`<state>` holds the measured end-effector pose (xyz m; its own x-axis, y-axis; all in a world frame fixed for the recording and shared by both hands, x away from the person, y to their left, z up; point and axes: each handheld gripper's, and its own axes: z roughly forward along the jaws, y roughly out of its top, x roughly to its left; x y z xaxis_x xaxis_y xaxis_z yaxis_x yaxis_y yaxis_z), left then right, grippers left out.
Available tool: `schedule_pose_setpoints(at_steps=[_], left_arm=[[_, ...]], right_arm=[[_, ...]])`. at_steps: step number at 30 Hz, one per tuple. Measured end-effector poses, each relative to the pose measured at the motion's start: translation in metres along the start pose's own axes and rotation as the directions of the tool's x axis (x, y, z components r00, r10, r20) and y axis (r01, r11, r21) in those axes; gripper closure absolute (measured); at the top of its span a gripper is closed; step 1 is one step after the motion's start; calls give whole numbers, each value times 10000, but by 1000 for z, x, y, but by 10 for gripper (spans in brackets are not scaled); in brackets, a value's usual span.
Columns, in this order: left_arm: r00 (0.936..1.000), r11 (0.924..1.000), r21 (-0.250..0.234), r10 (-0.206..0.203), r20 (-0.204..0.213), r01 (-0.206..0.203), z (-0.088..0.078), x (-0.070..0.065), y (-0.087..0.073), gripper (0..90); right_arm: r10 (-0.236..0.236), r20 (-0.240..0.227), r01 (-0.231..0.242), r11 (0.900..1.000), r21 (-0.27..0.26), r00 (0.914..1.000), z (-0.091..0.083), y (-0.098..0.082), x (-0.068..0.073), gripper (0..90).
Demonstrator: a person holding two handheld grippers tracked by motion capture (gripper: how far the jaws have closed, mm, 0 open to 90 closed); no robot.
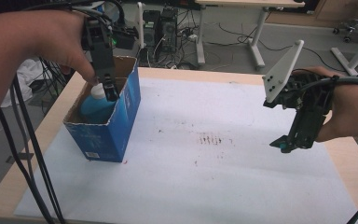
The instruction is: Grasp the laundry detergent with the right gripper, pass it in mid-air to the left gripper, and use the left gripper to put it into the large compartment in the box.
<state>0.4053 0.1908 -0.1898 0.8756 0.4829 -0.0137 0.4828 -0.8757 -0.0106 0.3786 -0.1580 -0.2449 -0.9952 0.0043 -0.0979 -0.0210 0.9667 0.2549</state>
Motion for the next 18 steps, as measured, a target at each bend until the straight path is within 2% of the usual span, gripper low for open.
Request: schedule_pose_setpoints(at_steps=[4,7,9,10,14,18], left_arm=[[9974,9973,107,727,26,-727,-3,-13,10,113],[9918,9918,159,1265,150,-1268,-6,-23,17,112],[9874,9878,51,1555,280,-1557,-7,-29,21,112],[9874,9878,51,1555,280,-1557,-7,-29,21,112],[9722,9729,16,2311,375,-2314,-4,-41,34,85],[9601,9612,69,2751,494,-2758,2,-47,43,62]], right_arm=[[-136,56,135,9999,107,9999,-5,2,0,14],[-193,58,191,9995,259,9998,-8,3,-1,14],[-209,72,206,9990,384,9998,-9,3,0,13],[-209,72,206,9990,384,9998,-9,3,0,13],[-232,92,227,9982,549,9997,-12,1,0,13],[-247,39,243,9975,657,9997,-11,0,-2,13]])
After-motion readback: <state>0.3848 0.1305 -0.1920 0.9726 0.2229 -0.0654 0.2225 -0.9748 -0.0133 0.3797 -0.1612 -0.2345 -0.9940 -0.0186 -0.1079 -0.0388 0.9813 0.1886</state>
